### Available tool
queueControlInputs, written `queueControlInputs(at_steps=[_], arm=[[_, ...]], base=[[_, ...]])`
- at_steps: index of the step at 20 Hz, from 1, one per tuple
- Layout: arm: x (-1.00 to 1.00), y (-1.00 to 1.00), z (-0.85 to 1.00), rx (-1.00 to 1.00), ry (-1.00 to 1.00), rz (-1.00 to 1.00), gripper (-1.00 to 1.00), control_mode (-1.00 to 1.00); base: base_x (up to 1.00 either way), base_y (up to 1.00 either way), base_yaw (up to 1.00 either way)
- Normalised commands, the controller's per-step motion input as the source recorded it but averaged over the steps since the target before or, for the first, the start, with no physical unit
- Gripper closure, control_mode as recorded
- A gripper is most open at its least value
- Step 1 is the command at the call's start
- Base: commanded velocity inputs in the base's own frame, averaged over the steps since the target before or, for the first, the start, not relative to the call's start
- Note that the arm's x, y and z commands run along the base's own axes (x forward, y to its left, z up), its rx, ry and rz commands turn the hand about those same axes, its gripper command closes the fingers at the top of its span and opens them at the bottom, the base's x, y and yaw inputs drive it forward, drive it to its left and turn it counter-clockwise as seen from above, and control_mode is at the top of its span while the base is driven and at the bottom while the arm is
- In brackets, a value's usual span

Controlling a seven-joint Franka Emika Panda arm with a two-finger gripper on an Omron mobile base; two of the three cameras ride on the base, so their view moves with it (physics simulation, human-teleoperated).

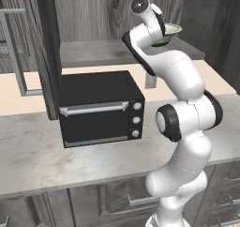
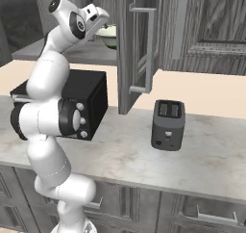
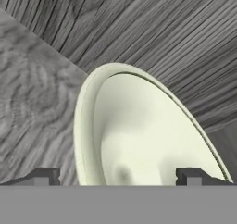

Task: Move the bowls from the cabinet to the plates on the dining table.

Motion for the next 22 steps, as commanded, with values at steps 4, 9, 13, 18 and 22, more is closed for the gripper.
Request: queueControlInputs(at_steps=[4,9,13,18,22], arm=[[0.11,0.0,-0.06,-0.01,0.0,0.0,-1.0,-1.0],[0.03,0.0,-0.14,-0.01,0.0,0.0,-1.0,-1.0],[0.0,0.0,-0.03,0.0,0.01,0.0,-1.0,-1.0],[0.0,0.0,0.0,0.0,0.0,0.0,1.0,-1.0],[0.0,0.0,0.0,0.0,0.0,0.0,1.0,-1.0]], base=[[0.0,0.0,0.0],[0.0,0.0,0.0],[0.0,0.0,0.0],[0.0,0.0,0.0],[0.0,0.0,0.0]])
